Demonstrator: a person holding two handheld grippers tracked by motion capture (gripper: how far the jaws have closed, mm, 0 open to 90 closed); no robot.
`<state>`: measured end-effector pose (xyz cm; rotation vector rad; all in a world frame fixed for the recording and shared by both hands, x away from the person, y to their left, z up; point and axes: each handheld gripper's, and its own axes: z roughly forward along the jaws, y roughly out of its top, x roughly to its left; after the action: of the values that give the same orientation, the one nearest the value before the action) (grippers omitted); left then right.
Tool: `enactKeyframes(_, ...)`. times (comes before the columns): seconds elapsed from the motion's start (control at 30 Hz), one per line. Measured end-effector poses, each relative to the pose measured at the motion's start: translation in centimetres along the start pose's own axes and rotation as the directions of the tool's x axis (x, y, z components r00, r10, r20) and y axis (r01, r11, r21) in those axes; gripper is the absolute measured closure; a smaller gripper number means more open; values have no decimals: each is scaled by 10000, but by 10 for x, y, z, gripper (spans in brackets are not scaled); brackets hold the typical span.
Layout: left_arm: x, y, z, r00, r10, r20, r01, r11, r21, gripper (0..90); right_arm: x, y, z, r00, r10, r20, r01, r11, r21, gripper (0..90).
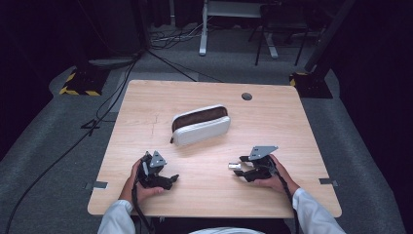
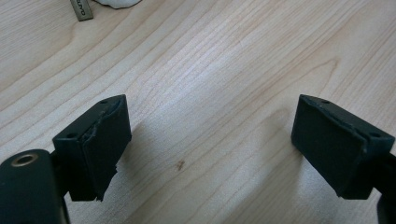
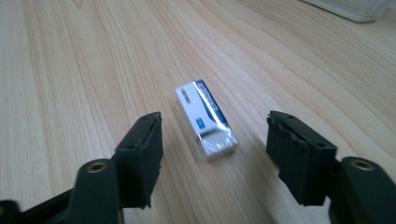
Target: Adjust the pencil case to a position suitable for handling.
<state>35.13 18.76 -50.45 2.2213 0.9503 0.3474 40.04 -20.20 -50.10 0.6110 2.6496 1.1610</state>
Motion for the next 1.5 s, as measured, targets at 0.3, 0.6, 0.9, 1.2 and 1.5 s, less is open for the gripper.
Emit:
enactKeyframes(0.3,4,6,-1,9999,118,123,-116,9998,-148,171,10,4,3,9996,-168,-205,166,9998,-115,722)
enactKeyframes(0.6,7,36,-17,9984,273,-495,-339,9899,-1379,218,5,-8,-12,9994,-161,-317,161,9999,-23,728)
enactKeyframes(0.9,16,71,-21,9991,305,-302,-371,9682,-2476,223,-8,-35,-42,9996,259,68,-259,9997,13,729)
enactKeyframes(1.2,29,103,1,9989,371,291,-284,9663,-2558,252,-20,-66,-78,9955,811,496,-815,9967,59,729)
enactKeyframes(1.5,17,119,20,9906,1310,399,-1212,9744,-1895,562,-31,-99,-110,9783,1823,982,-1793,9830,-389,729)
